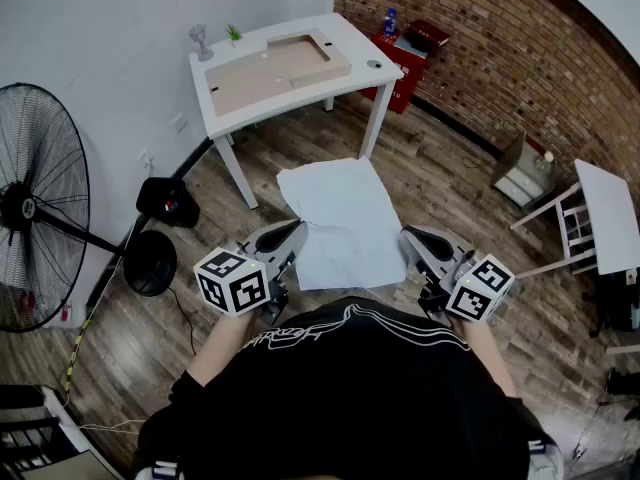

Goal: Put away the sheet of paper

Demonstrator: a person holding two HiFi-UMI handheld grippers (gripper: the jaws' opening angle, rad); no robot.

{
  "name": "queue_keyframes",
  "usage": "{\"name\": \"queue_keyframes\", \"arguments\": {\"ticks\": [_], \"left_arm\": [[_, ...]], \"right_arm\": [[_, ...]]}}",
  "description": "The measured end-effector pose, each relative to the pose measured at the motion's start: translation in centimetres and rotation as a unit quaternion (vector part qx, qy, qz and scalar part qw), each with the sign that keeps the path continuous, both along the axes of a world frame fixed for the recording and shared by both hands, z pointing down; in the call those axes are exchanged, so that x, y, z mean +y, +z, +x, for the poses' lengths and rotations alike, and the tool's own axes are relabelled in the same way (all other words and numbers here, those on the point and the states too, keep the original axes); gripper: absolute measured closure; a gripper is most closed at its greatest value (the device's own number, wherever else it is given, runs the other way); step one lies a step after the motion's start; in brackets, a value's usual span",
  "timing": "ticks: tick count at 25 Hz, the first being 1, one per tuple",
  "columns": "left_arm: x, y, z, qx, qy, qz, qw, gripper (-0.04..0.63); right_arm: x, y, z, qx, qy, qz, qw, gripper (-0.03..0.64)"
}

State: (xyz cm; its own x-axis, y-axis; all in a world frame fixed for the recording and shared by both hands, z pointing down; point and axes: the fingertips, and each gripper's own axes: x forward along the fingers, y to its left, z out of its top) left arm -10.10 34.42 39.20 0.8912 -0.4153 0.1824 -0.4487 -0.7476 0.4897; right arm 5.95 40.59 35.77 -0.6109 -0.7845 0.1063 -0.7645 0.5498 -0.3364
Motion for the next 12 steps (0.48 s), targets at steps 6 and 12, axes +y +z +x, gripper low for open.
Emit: {"name": "queue_keyframes", "arguments": {"ticks": [6, 12], "left_arm": [[-1.1, 0.2, -3.2, 0.006, -0.009, -0.001, 0.9999, 0.56], [-2.1, 1.3, -4.3, 0.006, -0.008, -0.008, 0.9999, 0.56]], "right_arm": [[-1.3, 0.3, -3.1, 0.0, 0.003, -0.003, 1.0, 0.616], [-2.3, 1.3, -4.1, -0.003, 0.006, -0.015, 1.0, 0.615]]}}
